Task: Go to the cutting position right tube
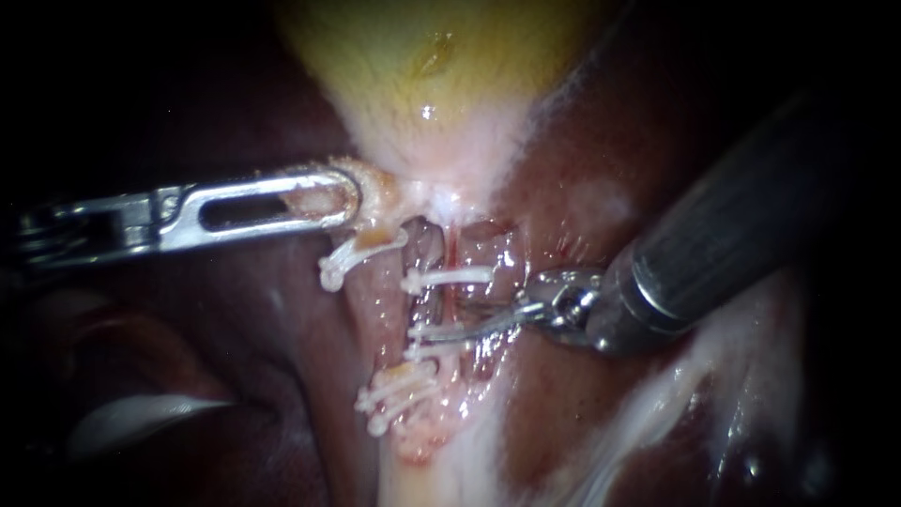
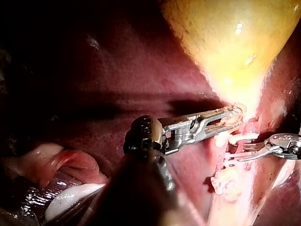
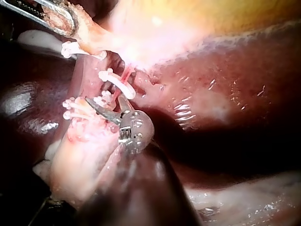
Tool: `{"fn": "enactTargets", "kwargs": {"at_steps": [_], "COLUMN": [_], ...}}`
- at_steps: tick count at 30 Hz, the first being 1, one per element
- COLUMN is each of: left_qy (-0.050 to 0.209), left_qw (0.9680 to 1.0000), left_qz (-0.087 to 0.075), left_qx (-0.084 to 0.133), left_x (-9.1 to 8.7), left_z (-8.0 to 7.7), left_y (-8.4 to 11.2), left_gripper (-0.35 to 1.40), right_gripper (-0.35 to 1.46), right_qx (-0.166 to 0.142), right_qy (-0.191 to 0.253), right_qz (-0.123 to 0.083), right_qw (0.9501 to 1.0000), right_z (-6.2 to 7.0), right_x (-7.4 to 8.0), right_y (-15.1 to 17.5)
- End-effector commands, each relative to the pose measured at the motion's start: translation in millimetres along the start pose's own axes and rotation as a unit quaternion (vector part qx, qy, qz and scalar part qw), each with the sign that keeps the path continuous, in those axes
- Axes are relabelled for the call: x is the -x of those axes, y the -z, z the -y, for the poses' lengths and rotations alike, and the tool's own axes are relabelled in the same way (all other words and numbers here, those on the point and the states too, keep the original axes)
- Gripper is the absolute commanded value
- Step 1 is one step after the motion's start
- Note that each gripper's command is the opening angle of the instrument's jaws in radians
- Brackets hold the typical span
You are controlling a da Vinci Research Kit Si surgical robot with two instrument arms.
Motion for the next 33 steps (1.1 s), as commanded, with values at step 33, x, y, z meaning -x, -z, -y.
{"fn": "enactTargets", "kwargs": {"at_steps": [33], "left_qy": [-0.001], "left_qw": [1.0], "left_qz": [0.0], "left_qx": [0.0], "left_x": [-0.2], "left_z": [-0.3], "left_y": [-0.1], "left_gripper": [-0.35], "right_gripper": [1.44], "right_qx": [-0.14], "right_qy": [0.04], "right_qz": [-0.074], "right_qw": [0.9866], "right_z": [0.7], "right_x": [-1.0], "right_y": [0.0]}}
